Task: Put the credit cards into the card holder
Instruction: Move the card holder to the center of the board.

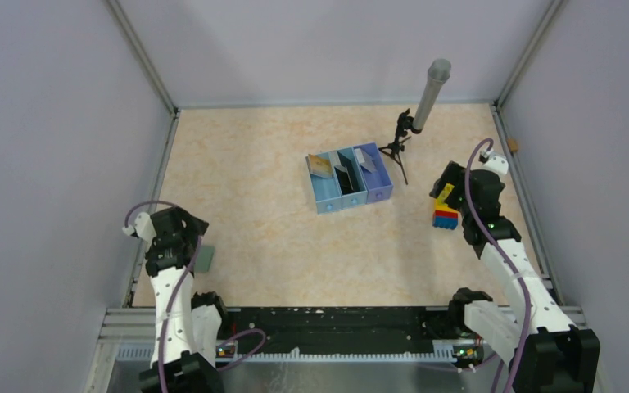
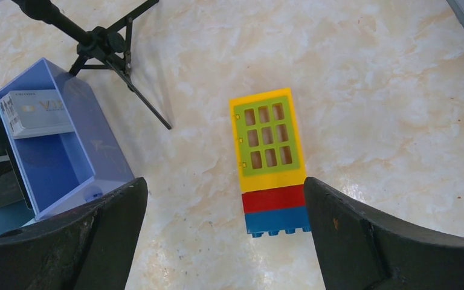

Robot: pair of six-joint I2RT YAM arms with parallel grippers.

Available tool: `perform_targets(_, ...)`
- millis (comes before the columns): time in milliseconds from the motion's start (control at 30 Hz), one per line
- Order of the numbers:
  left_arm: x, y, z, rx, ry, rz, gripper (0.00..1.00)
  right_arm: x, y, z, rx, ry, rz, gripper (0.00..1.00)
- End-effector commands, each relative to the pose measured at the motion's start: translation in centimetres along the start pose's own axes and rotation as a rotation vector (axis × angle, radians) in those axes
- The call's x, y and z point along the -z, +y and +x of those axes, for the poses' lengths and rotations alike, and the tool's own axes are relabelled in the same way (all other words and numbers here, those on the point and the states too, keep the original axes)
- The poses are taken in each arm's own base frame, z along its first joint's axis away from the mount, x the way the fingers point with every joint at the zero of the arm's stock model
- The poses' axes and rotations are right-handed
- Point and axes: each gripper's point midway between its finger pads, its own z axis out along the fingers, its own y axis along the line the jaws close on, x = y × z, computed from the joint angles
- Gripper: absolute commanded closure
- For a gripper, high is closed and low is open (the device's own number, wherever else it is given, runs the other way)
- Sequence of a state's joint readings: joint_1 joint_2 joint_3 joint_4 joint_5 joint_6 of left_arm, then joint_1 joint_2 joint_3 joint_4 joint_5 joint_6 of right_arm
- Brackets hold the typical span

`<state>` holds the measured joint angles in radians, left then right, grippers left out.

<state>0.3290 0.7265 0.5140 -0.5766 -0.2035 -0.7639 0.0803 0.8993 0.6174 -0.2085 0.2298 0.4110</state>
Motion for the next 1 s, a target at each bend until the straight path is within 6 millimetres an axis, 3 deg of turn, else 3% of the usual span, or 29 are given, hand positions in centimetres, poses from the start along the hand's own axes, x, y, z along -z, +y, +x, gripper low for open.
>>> perform_targets(0, -0.4, 1.5, 0.9, 0.170, 0.013, -0.043, 0.01, 0.5, 0.9, -2.6, -0.011, -0.068, -0.034, 0.01)
perform_targets(200, -0.6, 4.8, 2.8, 0.247, 0.022, -0.139, 0.01, 0.6, 0.9, -2.6, -0.009, -0.067, -0.037, 0.01)
perform_targets(500, 0.1, 7.5, 1.7, 0.297, -0.081, -0.265, 0.01, 0.5, 0.9, -2.3, -0.004, -0.056, -0.039, 0.01)
perform_targets(767, -1.3, 5.8, 0.7, 0.256, -0.064, -0.211, 0.01, 0.2, 1.1, -2.1, -0.002, -0.047, -0.047, 0.02)
perform_targets(967, -3.0, 5.1, 1.5, 0.191, -0.021, -0.156, 0.01, 0.3, 1.0, -2.2, 0.003, -0.046, -0.039, 0.03)
